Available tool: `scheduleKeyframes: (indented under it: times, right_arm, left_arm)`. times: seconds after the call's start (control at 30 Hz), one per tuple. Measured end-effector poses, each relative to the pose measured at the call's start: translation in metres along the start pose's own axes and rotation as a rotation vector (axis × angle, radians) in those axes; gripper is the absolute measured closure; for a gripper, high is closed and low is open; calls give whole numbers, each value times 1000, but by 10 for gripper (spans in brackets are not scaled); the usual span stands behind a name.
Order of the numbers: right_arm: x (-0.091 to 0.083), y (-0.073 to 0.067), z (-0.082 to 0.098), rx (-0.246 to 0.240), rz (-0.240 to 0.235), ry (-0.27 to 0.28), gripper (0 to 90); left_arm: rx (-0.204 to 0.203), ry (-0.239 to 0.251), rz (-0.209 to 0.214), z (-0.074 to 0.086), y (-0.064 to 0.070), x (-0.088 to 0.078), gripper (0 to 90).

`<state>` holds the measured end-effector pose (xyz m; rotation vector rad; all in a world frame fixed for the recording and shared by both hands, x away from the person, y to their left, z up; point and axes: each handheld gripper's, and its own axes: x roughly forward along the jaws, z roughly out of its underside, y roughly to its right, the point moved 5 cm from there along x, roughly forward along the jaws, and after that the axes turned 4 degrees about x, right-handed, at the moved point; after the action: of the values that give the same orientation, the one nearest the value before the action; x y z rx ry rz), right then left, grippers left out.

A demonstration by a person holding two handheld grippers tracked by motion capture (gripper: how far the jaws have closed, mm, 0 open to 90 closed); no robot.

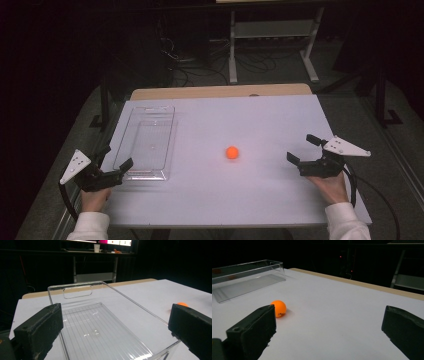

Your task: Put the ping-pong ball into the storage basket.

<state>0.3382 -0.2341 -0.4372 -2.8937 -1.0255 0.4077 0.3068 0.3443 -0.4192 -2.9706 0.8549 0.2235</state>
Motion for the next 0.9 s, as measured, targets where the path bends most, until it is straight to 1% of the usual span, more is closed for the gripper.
scheduleKeyframes:
  times: [0.07,0.13,0.23,0.43,0.57,0.63,0.73,0.83,0.9]
  right_arm:
    - [0,0,0,-3,2,-1,0]
    - [0,-1,0,-5,3,-2,0]
    - [-1,-1,1,-13,4,-8,0]
    - [-2,-1,2,-14,7,-9,0]
    - [-3,-1,2,-10,10,-7,0]
    - [-3,0,2,-10,12,-4,0]
    - [-3,1,2,-8,15,-4,0]
    - [-3,1,2,-7,16,-6,0]
    - [-3,0,2,-10,18,-7,0]
  left_arm:
    - [2,-1,1,0,0,0,0]
    - [14,-7,-1,-1,2,1,0]
    - [16,-9,-1,-2,5,1,0]
    - [31,-12,9,-6,11,3,0]
    - [26,-18,19,-8,11,5,0]
    - [32,-30,18,-8,11,5,0]
    - [34,-28,19,-10,11,5,0]
    - [55,-39,25,-13,13,6,0]
    - [61,-43,33,-14,14,8,0]
